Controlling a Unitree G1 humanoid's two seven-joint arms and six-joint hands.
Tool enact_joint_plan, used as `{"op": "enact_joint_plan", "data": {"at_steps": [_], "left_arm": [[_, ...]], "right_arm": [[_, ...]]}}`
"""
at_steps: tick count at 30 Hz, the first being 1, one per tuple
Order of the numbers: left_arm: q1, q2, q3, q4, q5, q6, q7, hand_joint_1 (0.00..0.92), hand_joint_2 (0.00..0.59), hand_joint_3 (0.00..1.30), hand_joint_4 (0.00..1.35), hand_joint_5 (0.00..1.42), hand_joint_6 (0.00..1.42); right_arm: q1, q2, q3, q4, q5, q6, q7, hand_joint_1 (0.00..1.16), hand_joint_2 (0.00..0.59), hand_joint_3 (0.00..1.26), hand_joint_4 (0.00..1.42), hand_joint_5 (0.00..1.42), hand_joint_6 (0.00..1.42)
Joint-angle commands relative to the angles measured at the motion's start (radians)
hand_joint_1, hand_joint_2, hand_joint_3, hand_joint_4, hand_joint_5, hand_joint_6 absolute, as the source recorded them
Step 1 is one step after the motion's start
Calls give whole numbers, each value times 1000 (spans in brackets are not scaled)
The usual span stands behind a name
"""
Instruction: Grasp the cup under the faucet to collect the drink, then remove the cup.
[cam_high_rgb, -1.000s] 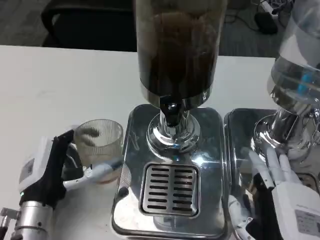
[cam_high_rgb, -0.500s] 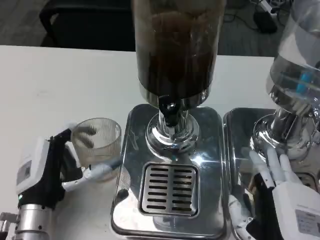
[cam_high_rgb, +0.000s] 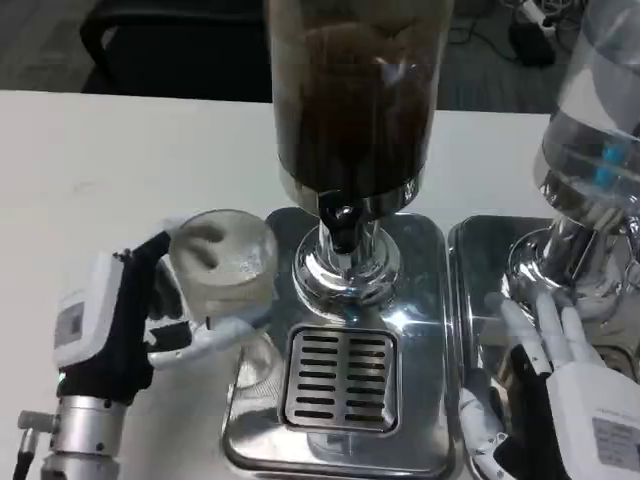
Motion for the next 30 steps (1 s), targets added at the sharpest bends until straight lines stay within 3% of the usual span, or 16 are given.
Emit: {"op": "enact_joint_plan", "data": {"at_steps": [1, 9, 21, 30], "left_arm": [[-5, -19, -50, -50, 51, -21, -7, 544, 17, 887, 1028, 1114, 1207], [-77, -55, -118, 54, 79, -18, -33, 540, 14, 887, 1028, 1109, 1211], [-199, -130, -246, 188, 181, 6, 58, 568, 26, 895, 1028, 1127, 1233], [-170, -119, -291, 206, 199, 18, 144, 573, 26, 879, 1005, 1118, 1249]], "right_arm": [[0, 6, -2, -13, -7, 6, -21, 238, 530, 143, 0, 4, 121], [18, 28, 2, -18, -13, 18, -42, 239, 530, 143, 0, 0, 115], [35, 49, 9, -21, -18, 37, -67, 239, 530, 143, 0, 0, 114], [38, 48, 10, -24, -13, 40, -65, 239, 530, 143, 0, 0, 114]]}}
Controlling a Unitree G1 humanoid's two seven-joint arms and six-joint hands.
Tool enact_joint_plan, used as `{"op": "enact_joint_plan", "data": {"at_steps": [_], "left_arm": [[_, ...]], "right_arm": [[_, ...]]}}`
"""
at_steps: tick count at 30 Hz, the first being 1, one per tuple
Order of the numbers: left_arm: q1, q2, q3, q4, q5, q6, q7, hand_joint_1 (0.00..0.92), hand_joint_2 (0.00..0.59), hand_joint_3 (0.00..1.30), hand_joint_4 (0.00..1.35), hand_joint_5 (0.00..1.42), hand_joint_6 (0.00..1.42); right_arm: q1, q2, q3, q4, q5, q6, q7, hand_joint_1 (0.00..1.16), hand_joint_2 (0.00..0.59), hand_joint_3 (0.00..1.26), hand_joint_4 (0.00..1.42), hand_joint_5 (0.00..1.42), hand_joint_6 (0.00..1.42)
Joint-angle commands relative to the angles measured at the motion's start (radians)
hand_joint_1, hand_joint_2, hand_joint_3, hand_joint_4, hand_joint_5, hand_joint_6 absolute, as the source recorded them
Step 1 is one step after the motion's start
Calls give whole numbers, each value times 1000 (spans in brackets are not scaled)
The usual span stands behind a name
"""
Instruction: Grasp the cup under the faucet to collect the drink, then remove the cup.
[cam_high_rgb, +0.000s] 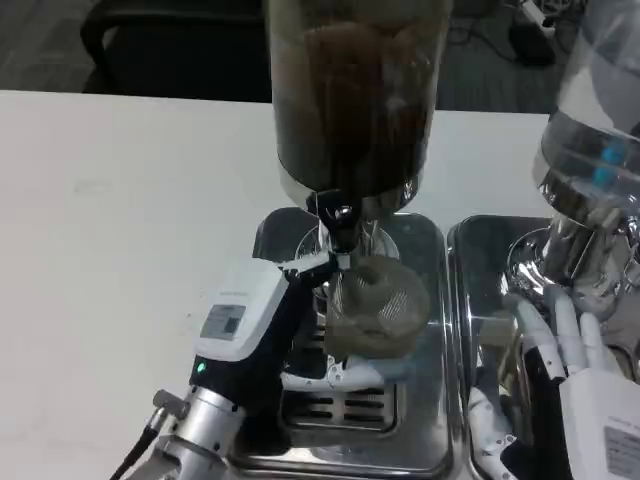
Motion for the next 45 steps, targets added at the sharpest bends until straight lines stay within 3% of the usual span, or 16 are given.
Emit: {"op": "enact_joint_plan", "data": {"at_steps": [1, 3, 8, 10, 15, 22, 28, 31, 40, 45], "left_arm": [[17, 14, -10, 10, 2, 8, 29, 570, 21, 867, 993, 1105, 1233], [23, 24, -6, 12, -6, 6, 30, 518, 1, 783, 877, 1004, 1119], [25, 31, -11, 11, -16, 2, -4, 308, 37, 571, 649, 863, 918], [23, 32, -13, 12, -18, -1, -20, 239, 44, 357, 492, 802, 845], [33, 35, -9, 9, -28, -15, -32, 141, 45, 238, 399, 709, 746], [53, 54, 9, -12, -57, -39, -30, 25, 7, 199, 338, 660, 687], [79, 70, 36, -42, -85, -78, -35, 1, 2, 191, 338, 660, 675], [97, 77, 56, -59, -103, -99, -36, 0, 0, 263, 371, 661, 675], [139, 96, 112, -129, -139, -133, -54, 0, 15, 321, 412, 686, 716], [225, 148, 197, -263, -199, -156, -101, 0, 15, 308, 391, 632, 665]], "right_arm": [[4, 4, -3, -11, 3, 5, -13, 239, 530, 143, 0, 0, 114], [1, 3, -3, -10, 6, 2, -11, 239, 530, 143, 0, 0, 114], [-8, 2, -4, -2, 15, 0, -8, 239, 530, 143, 0, 0, 114], [-9, 2, -5, 0, 19, -1, -8, 239, 530, 143, 0, 0, 114], [-15, 2, -3, 7, 26, -4, -11, 239, 530, 143, 0, 0, 114], [-28, -1, 0, 17, 35, -6, -9, 239, 530, 143, 0, 0, 114], [-38, -9, -2, 21, 46, -9, -3, 239, 530, 143, 0, 0, 114], [-43, -13, -1, 25, 53, -11, -1, 239, 530, 143, 0, 0, 114], [-50, -21, -4, 28, 53, -13, -7, 239, 530, 143, 0, 0, 115], [-54, -32, -11, 24, 55, -13, 0, 239, 530, 143, 0, 0, 115]]}}
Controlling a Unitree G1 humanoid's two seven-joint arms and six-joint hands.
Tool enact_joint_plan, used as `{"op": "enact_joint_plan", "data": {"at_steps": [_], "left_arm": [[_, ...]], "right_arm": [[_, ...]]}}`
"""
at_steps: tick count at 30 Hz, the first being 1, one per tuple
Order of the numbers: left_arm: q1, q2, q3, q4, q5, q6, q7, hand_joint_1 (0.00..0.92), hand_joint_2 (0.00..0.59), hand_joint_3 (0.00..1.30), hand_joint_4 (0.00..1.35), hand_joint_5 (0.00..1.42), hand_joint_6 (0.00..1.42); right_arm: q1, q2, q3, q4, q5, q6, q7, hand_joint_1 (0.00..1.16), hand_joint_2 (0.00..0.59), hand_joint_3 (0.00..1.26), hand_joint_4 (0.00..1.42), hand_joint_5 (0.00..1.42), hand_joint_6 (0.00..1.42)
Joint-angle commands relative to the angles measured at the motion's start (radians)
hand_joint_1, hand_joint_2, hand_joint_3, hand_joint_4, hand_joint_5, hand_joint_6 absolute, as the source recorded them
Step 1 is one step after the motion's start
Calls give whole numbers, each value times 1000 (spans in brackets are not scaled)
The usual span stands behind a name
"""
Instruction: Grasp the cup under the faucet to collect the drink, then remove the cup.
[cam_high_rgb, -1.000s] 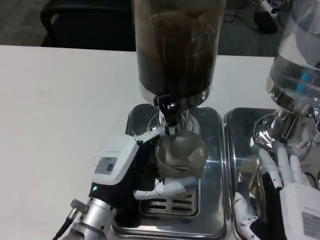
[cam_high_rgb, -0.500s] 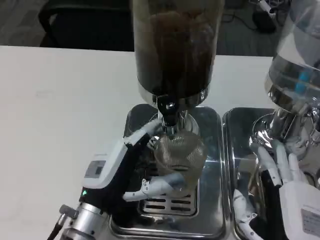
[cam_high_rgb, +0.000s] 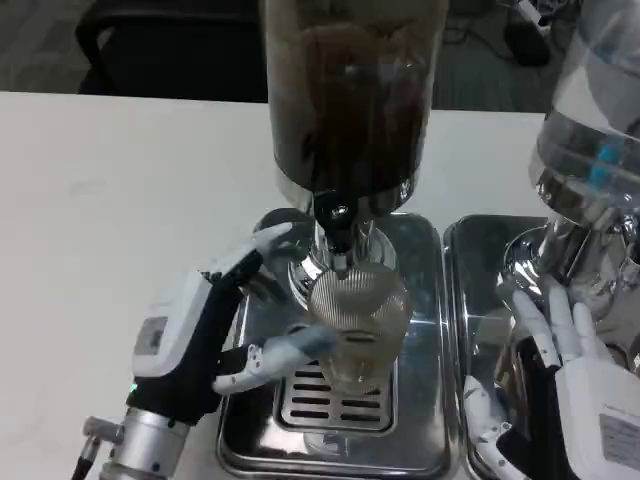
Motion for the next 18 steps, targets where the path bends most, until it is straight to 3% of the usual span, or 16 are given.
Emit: {"op": "enact_joint_plan", "data": {"at_steps": [1, 4, 6, 10, 13, 18], "left_arm": [[73, 54, 83, -117, -67, -15, -63, 0, 12, 291, 375, 604, 647], [122, 83, 150, -208, -143, -13, -140, 0, 11, 213, 306, 515, 568], [144, 95, 182, -261, -205, -13, -213, 0, 12, 141, 184, 372, 345], [176, 100, 220, -344, -317, -10, -359, 0, 36, 75, 48, 209, 115], [213, 102, 248, -423, -402, -23, -456, 0, 51, 34, 2, 136, 37], [250, 102, 284, -532, -482, -40, -569, 0, 55, 25, 0, 139, 36]], "right_arm": [[-7, -20, -16, 0, 12, -13, 4, 239, 530, 143, 0, 0, 115], [-18, -31, -20, 0, 18, -15, 15, 238, 528, 143, 0, 0, 115], [-29, -39, -26, 2, 28, -16, 28, 237, 525, 143, 0, 0, 115], [-65, -73, -40, 4, 30, -21, 70, 234, 520, 130, 0, 0, 114], [-89, -96, -52, 8, 35, -23, 93, 233, 520, 122, 0, 0, 113], [-98, -110, -59, 4, 45, -29, 114, 234, 503, 82, 0, 0, 99]]}}
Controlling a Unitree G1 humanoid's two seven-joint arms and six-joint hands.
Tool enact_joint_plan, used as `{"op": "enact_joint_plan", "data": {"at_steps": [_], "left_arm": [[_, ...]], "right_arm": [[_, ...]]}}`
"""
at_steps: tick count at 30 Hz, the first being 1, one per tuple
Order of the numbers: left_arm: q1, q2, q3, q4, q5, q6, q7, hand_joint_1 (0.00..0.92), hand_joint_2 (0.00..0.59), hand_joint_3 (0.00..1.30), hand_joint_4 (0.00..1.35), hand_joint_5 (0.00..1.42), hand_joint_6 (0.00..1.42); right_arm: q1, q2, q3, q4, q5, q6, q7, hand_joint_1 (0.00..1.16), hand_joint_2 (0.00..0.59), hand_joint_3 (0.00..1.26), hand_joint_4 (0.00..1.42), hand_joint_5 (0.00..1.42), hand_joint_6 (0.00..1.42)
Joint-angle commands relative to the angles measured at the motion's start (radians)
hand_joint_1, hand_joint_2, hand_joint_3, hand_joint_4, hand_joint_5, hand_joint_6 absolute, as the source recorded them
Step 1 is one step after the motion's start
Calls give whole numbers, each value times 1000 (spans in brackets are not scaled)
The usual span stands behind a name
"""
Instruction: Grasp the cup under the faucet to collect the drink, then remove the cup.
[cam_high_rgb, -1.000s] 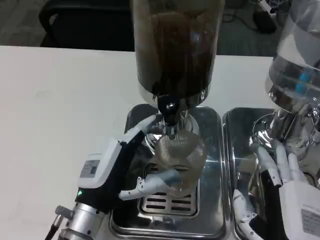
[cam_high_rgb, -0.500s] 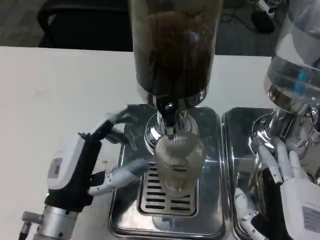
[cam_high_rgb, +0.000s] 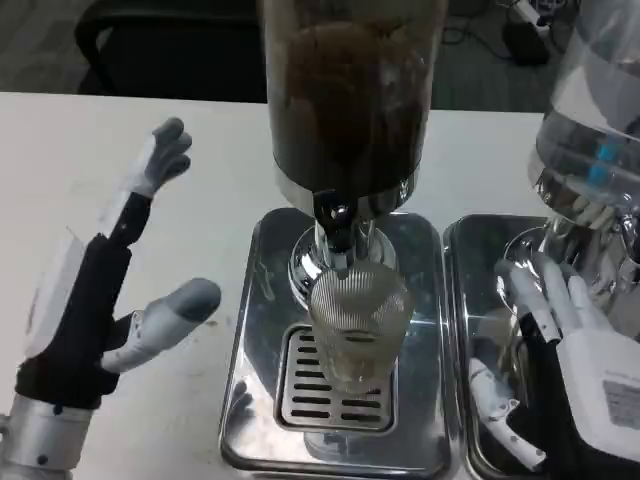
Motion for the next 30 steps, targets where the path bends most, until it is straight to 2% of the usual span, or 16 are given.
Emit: {"op": "enact_joint_plan", "data": {"at_steps": [1, 3, 7, 12, 17, 26, 30], "left_arm": [[28, 15, 21, -110, -107, -16, -121, 0, 55, 25, 0, 139, 37], [33, 17, 20, -157, -181, 0, -193, 0, 56, 11, 0, 125, 38], [23, 40, 13, -276, -334, 33, -344, 0, 57, 6, 0, 115, 39], [5, 41, 22, -380, -401, 101, -462, 0, 59, 12, 0, 133, 84], [-16, 22, 17, -425, -428, 161, -558, 0, 69, 16, 0, 138, 92], [-9, -17, 15, -473, -415, 183, -662, 0, 82, 61, 0, 187, 122], [-22, -37, -1, -443, -403, 197, -699, 0, 83, 73, 1, 198, 126]], "right_arm": [[-9, -12, -10, 1, 12, -14, 21, 235, 501, 80, 0, 0, 98], [-9, -12, -9, 3, 15, -19, 27, 245, 481, 49, 0, 0, 98], [-7, -5, -1, 6, 17, -25, 29, 249, 477, 41, 0, 0, 97], [-7, 10, 7, 13, 18, -25, 23, 252, 474, 37, 0, 0, 97], [-4, 24, 16, 16, 14, -19, 15, 252, 469, 29, 0, 0, 97], [16, 45, 22, 12, 4, -13, 3, 251, 464, 25, 0, 0, 97], [15, 52, 22, 15, 5, -15, 0, 251, 463, 25, 0, 0, 97]]}}
